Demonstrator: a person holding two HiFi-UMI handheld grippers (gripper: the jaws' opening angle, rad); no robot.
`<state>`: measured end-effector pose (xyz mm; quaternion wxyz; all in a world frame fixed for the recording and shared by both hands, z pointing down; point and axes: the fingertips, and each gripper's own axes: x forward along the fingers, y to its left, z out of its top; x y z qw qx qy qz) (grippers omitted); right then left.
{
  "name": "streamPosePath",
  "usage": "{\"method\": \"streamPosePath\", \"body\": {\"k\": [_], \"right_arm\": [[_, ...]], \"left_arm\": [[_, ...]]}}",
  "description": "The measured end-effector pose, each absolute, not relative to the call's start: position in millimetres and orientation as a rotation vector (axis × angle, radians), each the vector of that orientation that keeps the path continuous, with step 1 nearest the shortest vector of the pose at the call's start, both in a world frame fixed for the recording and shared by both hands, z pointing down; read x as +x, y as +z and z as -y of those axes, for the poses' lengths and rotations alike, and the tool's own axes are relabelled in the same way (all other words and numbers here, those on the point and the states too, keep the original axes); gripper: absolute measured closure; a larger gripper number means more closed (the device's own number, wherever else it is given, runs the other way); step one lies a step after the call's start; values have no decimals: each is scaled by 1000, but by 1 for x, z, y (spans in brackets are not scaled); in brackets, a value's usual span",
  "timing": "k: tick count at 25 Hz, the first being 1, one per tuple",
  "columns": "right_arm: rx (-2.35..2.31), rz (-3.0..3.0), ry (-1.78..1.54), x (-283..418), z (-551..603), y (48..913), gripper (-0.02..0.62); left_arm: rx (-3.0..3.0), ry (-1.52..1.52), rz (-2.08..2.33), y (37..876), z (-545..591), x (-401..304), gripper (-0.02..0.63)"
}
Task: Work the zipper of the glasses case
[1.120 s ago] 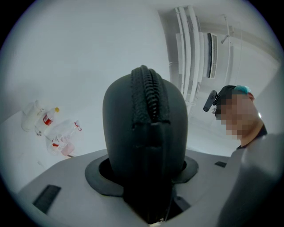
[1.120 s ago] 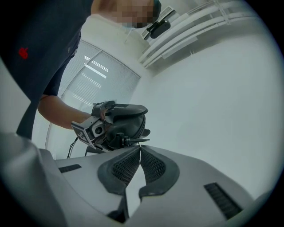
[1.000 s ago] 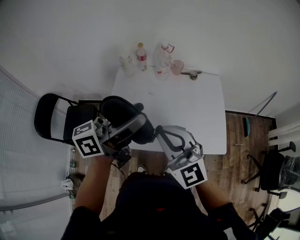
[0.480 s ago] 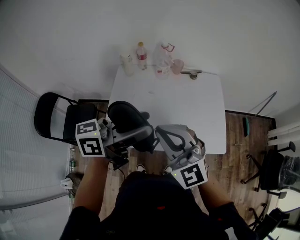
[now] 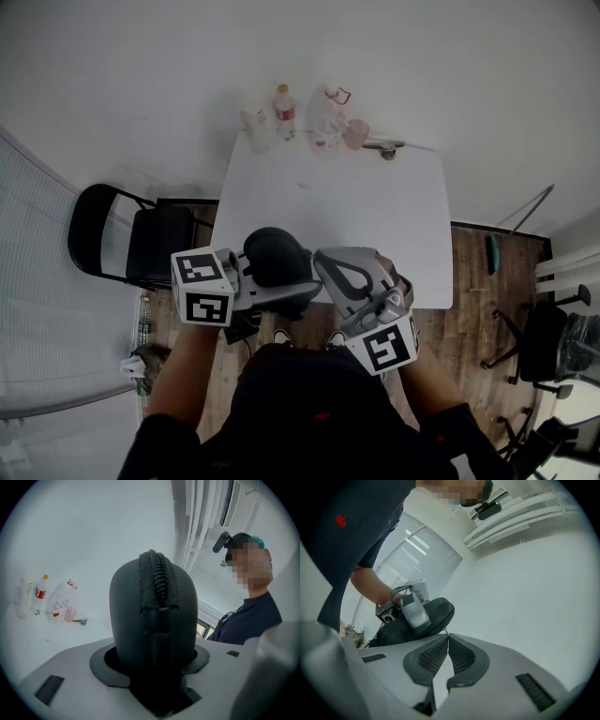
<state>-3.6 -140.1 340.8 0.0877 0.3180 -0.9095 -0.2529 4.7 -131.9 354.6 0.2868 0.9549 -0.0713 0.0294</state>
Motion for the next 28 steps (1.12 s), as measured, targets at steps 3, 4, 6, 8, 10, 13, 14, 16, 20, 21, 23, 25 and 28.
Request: {"method": "streamPosePath", "body": {"k": [3, 4, 6, 8, 10, 13, 14, 16, 20, 21, 23, 25, 28], "right_arm": [[935, 2695, -758, -3, 145, 343, 578], [935, 2692, -761, -3, 147, 343, 577], [939, 2690, -761, -2, 148, 343, 577], [940, 2686, -759, 0, 149, 343, 577], [938, 2675, -766, 1, 150, 343, 577], [935, 2661, -778, 2, 151, 344, 577], [934, 2658, -779, 2, 151, 344, 577], [932, 2650, -789, 1, 150, 343, 577], [909, 2611, -830, 1, 149, 347, 577], [901, 2586, -847, 1, 149, 349, 577], [881, 2534, -888, 0, 148, 355, 577], [861, 2501, -915, -1, 146, 359, 577], [835, 2480, -937, -2, 145, 363, 577]], "left_arm": [[2566, 143, 183, 369, 129, 8, 344], [2569, 161, 181, 372, 128, 9, 344], [2583, 208, 180, 379, 126, 12, 344], [2600, 269, 185, 386, 123, 14, 343], [2614, 330, 192, 393, 122, 15, 342], [2629, 421, 198, 403, 122, 16, 343], [2632, 453, 198, 407, 121, 16, 342], [2634, 502, 190, 412, 118, 16, 342], [2620, 580, 161, 423, 115, 14, 342], [2621, 628, 163, 428, 115, 13, 342], [2623, 736, 174, 440, 114, 10, 342], [2616, 814, 177, 449, 113, 7, 342], [2596, 918, 170, 458, 111, 3, 342]]}}
